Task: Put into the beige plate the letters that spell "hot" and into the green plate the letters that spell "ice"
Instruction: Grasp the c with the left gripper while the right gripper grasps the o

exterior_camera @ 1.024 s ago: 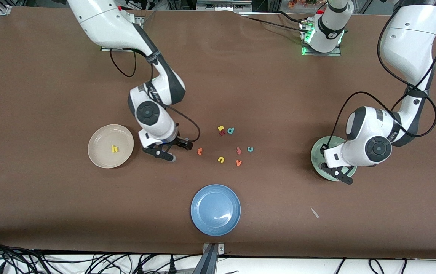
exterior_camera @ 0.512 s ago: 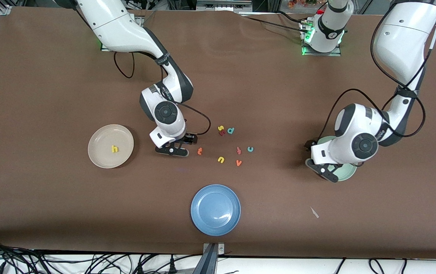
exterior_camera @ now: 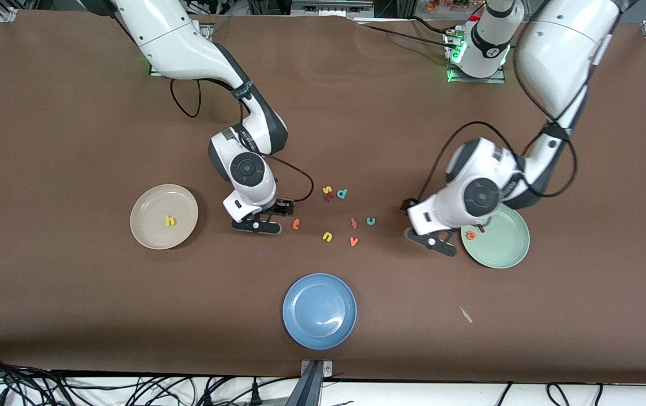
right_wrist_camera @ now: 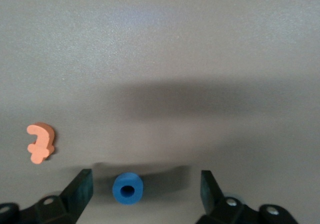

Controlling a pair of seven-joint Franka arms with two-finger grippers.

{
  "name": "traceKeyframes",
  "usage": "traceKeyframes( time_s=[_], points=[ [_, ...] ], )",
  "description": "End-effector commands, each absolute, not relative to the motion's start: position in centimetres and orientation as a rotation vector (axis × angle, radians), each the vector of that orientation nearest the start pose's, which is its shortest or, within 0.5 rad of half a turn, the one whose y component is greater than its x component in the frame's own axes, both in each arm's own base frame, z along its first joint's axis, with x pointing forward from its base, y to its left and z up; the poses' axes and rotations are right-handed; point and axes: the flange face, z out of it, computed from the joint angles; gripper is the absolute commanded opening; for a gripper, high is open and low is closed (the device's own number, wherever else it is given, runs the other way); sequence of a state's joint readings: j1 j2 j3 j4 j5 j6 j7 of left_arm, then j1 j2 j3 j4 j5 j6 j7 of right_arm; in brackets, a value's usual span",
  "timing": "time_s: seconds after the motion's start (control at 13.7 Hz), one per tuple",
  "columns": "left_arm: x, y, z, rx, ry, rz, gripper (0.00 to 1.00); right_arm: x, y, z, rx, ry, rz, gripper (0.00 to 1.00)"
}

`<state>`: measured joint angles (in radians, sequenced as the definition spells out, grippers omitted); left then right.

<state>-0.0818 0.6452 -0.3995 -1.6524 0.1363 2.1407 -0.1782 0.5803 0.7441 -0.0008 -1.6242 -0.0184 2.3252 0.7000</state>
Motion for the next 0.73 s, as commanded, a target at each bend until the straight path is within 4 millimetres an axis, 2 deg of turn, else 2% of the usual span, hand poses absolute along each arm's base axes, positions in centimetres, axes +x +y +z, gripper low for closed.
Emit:
traceKeyframes(
  time_s=[0.0, 0.15, 0.37, 0.44, 0.66],
  points=[
    [59.6, -33.6, 24.4, -3.231, 0.287, 0.122, 1.0, 57.9, 38.4, 18.6, -3.142, 0.195, 0.063, 0.85],
    [58.6, -35.1, 22.5, -3.174, 0.336, 0.103, 1.0, 58.0, 38.6, 18.8, -3.126, 0.213, 0.072, 0.77],
    [58.4, -36.3, 19.9, -3.166, 0.427, 0.012, 1.0, 57.9, 38.7, 18.4, -3.124, 0.219, 0.082, 0.74],
    [58.4, -36.3, 19.3, -3.169, 0.429, 0.016, 0.93, 57.6, 39.0, 18.3, -3.122, 0.212, 0.088, 0.71],
    [58.1, -36.2, 17.9, -3.163, 0.442, 0.043, 0.57, 57.5, 39.1, 18.2, -3.121, 0.21, 0.093, 0.65]
  ],
)
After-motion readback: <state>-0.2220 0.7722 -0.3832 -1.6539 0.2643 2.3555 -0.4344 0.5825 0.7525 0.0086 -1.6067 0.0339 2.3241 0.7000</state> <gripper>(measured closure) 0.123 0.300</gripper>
